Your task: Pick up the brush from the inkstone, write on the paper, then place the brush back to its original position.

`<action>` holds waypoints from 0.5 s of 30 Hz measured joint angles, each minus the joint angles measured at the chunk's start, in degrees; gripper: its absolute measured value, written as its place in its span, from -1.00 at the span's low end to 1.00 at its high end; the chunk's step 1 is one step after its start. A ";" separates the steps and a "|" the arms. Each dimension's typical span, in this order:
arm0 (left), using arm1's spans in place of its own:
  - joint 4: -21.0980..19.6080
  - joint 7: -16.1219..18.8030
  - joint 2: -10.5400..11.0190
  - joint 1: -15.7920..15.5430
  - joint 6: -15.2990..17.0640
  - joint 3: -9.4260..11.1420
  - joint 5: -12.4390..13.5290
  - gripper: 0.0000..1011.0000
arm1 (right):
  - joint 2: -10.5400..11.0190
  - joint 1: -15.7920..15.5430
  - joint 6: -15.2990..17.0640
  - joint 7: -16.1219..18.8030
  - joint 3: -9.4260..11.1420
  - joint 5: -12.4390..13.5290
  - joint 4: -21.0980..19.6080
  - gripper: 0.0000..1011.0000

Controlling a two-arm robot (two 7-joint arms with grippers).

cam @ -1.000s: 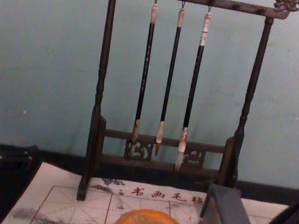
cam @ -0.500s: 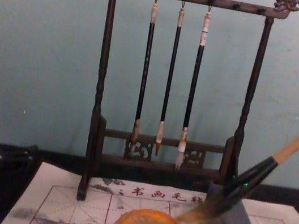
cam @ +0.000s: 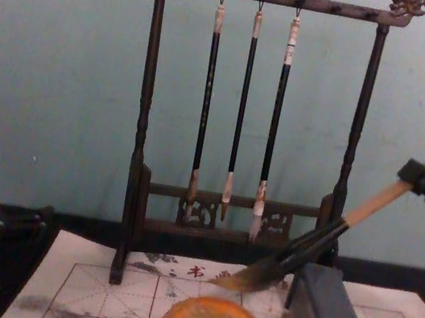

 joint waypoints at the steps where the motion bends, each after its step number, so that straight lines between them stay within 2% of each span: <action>1: 0.00 0.00 0.00 0.00 0.00 0.00 0.00 0.98 | -0.42 0.20 0.00 -0.26 -0.15 0.12 0.47 -0.66; 8: 0.00 0.00 0.00 0.00 0.00 0.00 0.00 0.98 | -3.78 1.62 0.02 -2.49 -1.01 1.21 4.76 -0.66; 15: 0.00 0.00 0.00 0.00 0.00 0.00 0.00 0.98 | -5.66 2.38 1.21 -3.04 -1.09 3.13 7.52 -0.66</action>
